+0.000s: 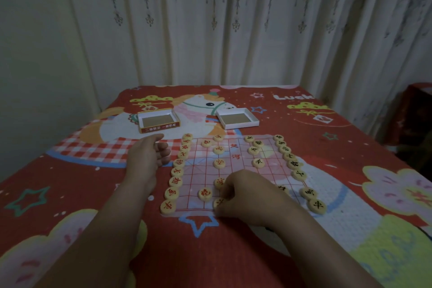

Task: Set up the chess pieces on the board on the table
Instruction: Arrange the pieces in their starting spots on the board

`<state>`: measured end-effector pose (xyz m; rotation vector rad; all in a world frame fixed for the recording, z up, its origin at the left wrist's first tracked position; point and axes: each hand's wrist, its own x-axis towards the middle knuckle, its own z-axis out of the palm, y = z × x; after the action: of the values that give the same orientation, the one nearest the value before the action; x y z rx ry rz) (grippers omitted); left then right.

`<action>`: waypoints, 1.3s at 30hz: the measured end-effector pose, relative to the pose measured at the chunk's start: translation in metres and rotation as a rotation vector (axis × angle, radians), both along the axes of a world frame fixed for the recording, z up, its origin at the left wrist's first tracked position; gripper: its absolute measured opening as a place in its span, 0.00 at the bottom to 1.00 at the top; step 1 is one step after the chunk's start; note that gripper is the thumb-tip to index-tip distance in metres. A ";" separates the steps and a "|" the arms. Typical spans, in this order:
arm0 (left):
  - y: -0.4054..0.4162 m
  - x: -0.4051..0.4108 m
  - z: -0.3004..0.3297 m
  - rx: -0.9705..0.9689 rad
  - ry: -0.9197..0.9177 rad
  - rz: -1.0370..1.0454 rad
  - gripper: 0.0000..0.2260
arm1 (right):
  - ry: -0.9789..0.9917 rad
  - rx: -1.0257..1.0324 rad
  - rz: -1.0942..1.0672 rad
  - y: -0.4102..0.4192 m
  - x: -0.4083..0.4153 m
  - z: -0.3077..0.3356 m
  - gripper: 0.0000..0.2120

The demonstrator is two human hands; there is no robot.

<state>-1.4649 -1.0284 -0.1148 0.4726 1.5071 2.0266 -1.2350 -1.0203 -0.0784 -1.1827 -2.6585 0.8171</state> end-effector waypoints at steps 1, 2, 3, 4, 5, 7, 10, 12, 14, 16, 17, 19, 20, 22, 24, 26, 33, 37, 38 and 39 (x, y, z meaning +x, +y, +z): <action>0.000 0.000 0.000 -0.003 0.002 0.001 0.10 | -0.004 0.009 0.001 0.000 0.000 0.000 0.10; 0.000 -0.001 0.000 -0.005 0.003 0.002 0.10 | -0.009 0.016 0.003 -0.001 0.000 0.000 0.11; 0.000 -0.001 -0.001 -0.008 0.004 0.003 0.11 | -0.012 0.024 0.005 -0.001 0.000 0.001 0.12; 0.000 -0.001 -0.001 -0.010 0.006 0.002 0.11 | -0.014 0.034 0.005 -0.002 0.000 0.001 0.13; 0.000 -0.001 -0.001 -0.010 0.007 0.001 0.11 | -0.013 0.041 0.004 -0.001 0.000 0.001 0.13; 0.000 -0.001 0.000 -0.012 0.003 0.003 0.11 | -0.011 0.040 0.001 -0.001 -0.001 0.000 0.10; 0.001 0.000 0.000 -0.015 -0.005 0.008 0.11 | -0.018 0.045 -0.005 -0.002 -0.001 -0.001 0.07; 0.001 -0.001 0.000 -0.018 -0.010 0.010 0.11 | -0.017 0.059 -0.008 -0.002 -0.001 -0.002 0.08; 0.001 -0.002 -0.001 -0.018 -0.009 0.012 0.11 | -0.016 0.074 -0.006 -0.002 -0.001 -0.001 0.09; 0.000 -0.001 -0.001 -0.015 -0.008 0.013 0.11 | -0.011 0.083 0.000 -0.002 -0.001 -0.001 0.08; 0.000 -0.001 0.000 -0.015 -0.006 0.013 0.12 | -0.006 0.090 0.001 -0.002 0.000 -0.001 0.08; 0.000 0.000 0.000 -0.015 -0.004 0.012 0.12 | 0.000 0.094 0.002 -0.002 0.001 -0.002 0.09; 0.000 0.000 0.000 -0.015 -0.004 0.012 0.12 | 0.002 0.087 0.004 -0.002 0.001 -0.002 0.10; 0.000 -0.001 0.000 -0.018 -0.002 0.010 0.12 | 0.016 0.053 0.011 0.000 0.003 -0.002 0.12; 0.000 -0.001 0.000 -0.019 0.002 0.008 0.12 | 0.044 0.031 0.007 0.002 0.004 -0.002 0.14; 0.000 -0.001 0.000 -0.017 0.004 0.006 0.12 | 0.093 0.060 -0.022 0.006 0.005 -0.001 0.14; 0.001 -0.002 -0.001 -0.020 -0.003 0.000 0.12 | 0.391 0.116 -0.115 0.029 0.010 -0.002 0.12; 0.001 -0.003 -0.002 -0.025 0.000 -0.001 0.12 | 0.500 0.139 -0.199 0.051 0.019 -0.006 0.14; 0.001 -0.003 -0.002 -0.023 0.002 -0.002 0.12 | 0.536 0.140 -0.224 0.057 0.022 -0.005 0.14; 0.000 -0.003 -0.002 -0.020 0.005 -0.003 0.12 | 0.578 0.128 -0.249 0.062 0.025 -0.004 0.13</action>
<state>-1.4675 -1.0280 -0.1164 0.4719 1.5270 2.0076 -1.2098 -0.9585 -0.0827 -1.0237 -2.0211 0.7830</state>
